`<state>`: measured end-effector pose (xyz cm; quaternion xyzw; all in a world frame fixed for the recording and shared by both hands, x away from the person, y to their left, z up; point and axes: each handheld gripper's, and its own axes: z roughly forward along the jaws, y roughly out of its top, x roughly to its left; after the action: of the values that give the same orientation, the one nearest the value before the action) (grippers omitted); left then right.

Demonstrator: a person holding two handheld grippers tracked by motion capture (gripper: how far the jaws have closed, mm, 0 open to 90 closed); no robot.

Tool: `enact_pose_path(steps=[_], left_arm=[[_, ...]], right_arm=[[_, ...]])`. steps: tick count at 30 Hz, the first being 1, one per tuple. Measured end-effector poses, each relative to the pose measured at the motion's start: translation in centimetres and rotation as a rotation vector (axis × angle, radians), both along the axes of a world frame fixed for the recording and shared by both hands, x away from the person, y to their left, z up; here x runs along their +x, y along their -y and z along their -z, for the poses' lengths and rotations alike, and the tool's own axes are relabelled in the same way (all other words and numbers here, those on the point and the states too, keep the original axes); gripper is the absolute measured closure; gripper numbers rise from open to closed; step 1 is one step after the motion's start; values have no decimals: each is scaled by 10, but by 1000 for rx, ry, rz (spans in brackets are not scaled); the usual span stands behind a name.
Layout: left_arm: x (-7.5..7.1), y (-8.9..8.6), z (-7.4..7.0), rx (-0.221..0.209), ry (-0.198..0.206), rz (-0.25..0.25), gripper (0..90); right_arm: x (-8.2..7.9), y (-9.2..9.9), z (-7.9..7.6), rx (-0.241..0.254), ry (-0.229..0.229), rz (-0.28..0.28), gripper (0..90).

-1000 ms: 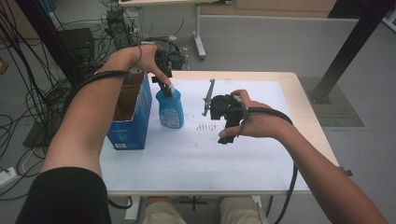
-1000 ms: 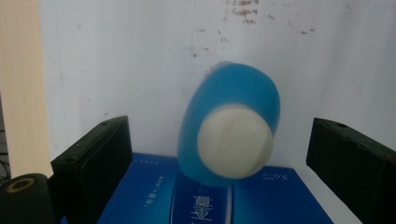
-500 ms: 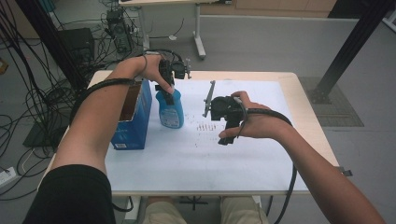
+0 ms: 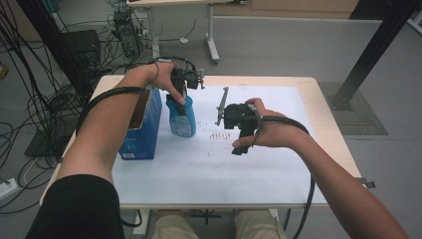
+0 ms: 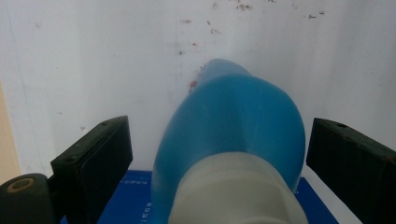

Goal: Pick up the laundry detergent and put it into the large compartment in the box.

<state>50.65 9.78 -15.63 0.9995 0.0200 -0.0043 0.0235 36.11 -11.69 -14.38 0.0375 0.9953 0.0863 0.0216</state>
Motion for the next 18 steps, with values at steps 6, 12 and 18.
enact_pose_path(steps=[6,12,18], left_arm=[[-4,1,-1,-1,16,20,80],[-7,1,1,10,24,34,83],[-8,0,4,14,29,39,81]], right_arm=[[1,-2,1,-2,0,-3,56],[1,-3,1,0,1,-3,56],[1,-4,1,-3,-2,-2,56]])
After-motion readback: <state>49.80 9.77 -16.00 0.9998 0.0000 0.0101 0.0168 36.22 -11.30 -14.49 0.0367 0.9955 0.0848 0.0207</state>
